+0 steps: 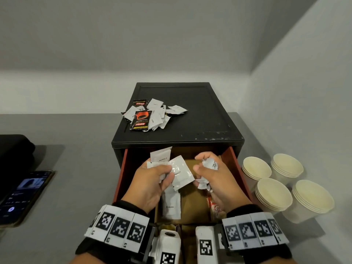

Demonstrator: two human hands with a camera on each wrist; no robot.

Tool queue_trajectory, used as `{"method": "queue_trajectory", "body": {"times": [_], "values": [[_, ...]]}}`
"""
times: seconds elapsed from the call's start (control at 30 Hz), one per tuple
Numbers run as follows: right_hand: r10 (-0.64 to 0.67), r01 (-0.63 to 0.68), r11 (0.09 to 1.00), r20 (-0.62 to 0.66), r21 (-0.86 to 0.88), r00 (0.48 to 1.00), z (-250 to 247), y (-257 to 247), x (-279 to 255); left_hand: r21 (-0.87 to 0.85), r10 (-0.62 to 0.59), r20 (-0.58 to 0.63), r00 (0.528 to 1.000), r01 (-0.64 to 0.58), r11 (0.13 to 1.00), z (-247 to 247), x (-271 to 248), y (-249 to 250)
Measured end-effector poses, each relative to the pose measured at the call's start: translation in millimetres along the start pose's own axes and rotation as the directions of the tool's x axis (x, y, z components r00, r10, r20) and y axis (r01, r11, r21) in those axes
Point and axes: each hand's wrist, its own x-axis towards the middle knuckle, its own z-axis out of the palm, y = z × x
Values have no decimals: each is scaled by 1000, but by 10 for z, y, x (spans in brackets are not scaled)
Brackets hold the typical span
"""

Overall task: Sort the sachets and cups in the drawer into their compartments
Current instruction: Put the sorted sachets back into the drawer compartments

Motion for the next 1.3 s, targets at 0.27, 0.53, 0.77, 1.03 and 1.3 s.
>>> {"method": "queue_trajectory", "body": {"times": [0.27,0.53,0.77,1.03,1.3], "values": [[35,-33,998,45,-50,998,26,52,-17,89,64,37,997,-67,994,17,-31,-38],[-103,122,877,68,-464,992,159,-28,-73,161,150,-59,987,-139,977,74,-56,-106],[-72,123,931,159,-343,985,137,16,-51,124,129,85,988,-139,982,130,-114,-113],[-39,45,998,122,-50,992,18,43,-26,61,145,27,989,-147,987,62,-66,18],[-78,96,989,158,-115,984,45,-2,-52,131,183,11,983,-183,974,142,-139,11]]}}
